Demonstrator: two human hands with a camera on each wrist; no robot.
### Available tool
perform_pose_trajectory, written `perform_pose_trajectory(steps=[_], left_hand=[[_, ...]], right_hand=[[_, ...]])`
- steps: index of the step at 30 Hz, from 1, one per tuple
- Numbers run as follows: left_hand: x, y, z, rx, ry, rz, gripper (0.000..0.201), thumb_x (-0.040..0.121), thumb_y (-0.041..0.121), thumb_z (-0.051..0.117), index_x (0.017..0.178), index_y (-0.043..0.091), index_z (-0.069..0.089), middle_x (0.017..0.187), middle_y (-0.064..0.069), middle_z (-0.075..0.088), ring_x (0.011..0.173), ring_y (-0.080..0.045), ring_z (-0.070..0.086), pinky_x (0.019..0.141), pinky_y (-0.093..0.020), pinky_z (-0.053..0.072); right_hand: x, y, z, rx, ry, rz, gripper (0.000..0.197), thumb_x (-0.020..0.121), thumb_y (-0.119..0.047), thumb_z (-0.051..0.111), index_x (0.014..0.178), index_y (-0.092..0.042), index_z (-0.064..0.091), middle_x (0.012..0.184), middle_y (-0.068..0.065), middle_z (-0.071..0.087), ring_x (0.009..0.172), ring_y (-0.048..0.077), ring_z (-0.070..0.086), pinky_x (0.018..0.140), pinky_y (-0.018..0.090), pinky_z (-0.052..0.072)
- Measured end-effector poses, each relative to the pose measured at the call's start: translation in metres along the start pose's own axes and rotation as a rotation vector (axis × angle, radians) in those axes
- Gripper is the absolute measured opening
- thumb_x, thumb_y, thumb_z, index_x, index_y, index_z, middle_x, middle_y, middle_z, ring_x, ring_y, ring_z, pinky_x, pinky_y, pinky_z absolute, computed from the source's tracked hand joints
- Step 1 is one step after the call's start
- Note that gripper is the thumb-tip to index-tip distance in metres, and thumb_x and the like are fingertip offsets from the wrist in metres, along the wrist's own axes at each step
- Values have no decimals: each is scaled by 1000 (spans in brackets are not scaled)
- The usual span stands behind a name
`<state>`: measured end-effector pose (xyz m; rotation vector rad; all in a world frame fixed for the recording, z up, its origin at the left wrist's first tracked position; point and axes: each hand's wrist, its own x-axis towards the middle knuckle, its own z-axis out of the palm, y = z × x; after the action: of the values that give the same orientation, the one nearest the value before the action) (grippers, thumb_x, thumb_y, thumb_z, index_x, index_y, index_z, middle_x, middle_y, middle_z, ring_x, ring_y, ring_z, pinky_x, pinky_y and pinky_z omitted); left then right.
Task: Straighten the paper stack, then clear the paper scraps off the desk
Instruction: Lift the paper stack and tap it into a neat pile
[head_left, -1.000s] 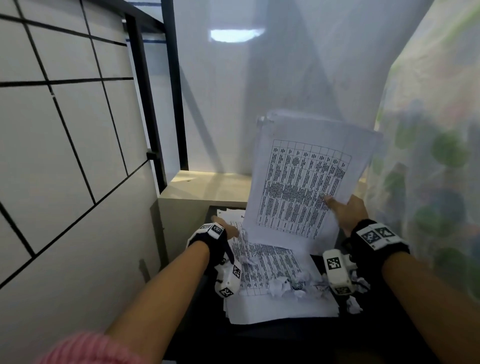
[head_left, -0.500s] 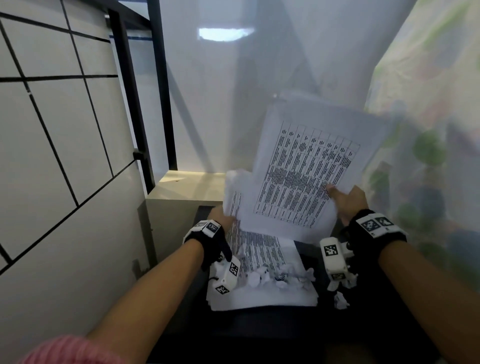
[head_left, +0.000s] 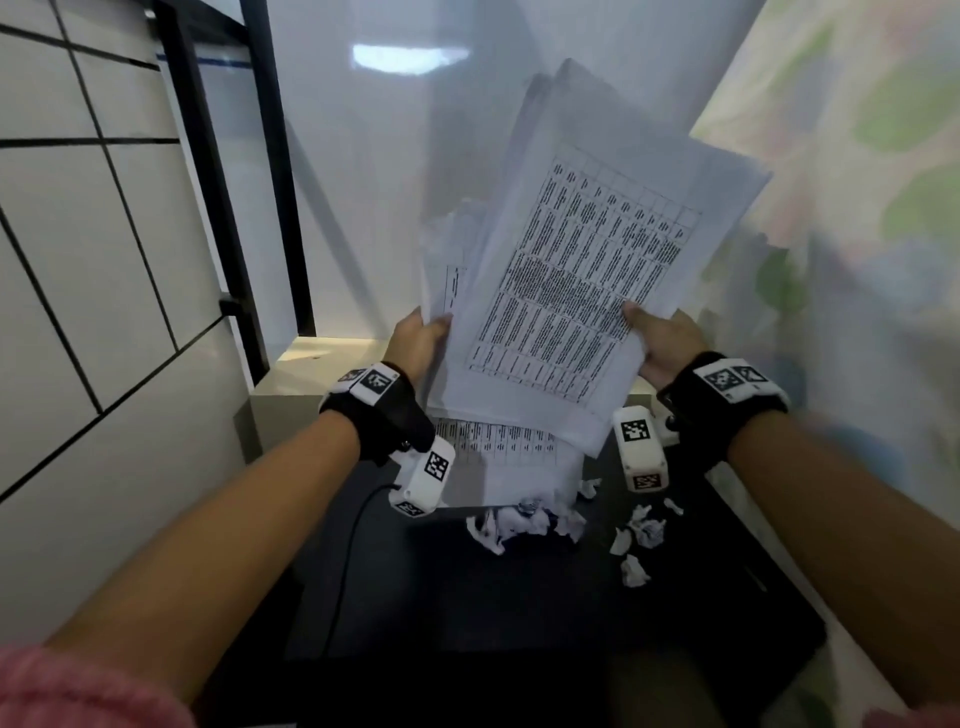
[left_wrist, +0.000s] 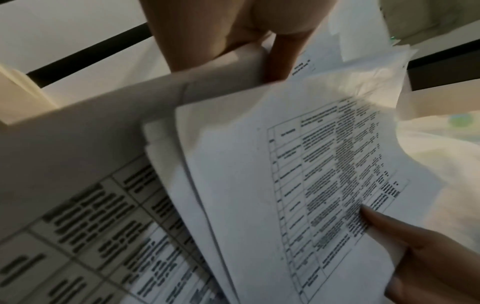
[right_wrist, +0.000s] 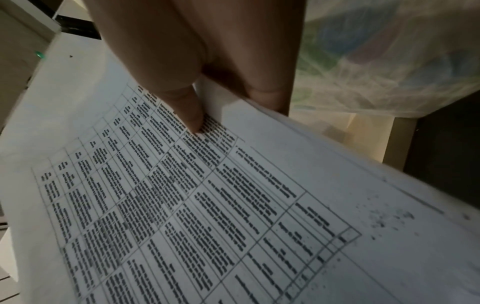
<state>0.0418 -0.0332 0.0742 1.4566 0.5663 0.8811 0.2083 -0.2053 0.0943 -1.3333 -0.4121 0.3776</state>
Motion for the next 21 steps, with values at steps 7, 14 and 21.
perform_pose_trajectory(steps=[7, 14, 21], left_hand=[[-3, 13, 4, 220, -122, 129, 64, 93, 58, 31, 134, 10, 44, 134, -5, 53, 122, -19, 50, 108, -30, 37], [-8, 13, 6, 284, -120, 317, 137, 32, 94, 51, 136, 6, 33, 120, 0, 53, 103, -13, 55, 91, -20, 48], [-5, 5, 1, 300, -133, 349, 63, 67, 30, 66, 120, 15, 35, 102, 5, 50, 86, -3, 51, 67, 4, 42]], right_hand=[[-3, 0, 17, 31, 28, -36, 29, 93, -13, 55, 120, -1, 55, 116, 19, 61, 112, 40, 59, 95, 59, 46], [-4, 4, 39, -36, 147, -152, 33, 91, -19, 58, 120, -3, 55, 105, 11, 62, 111, 37, 60, 97, 55, 48], [-13, 12, 55, -166, 120, -267, 31, 94, -14, 53, 119, 5, 55, 120, 28, 61, 105, 36, 61, 96, 49, 50]])
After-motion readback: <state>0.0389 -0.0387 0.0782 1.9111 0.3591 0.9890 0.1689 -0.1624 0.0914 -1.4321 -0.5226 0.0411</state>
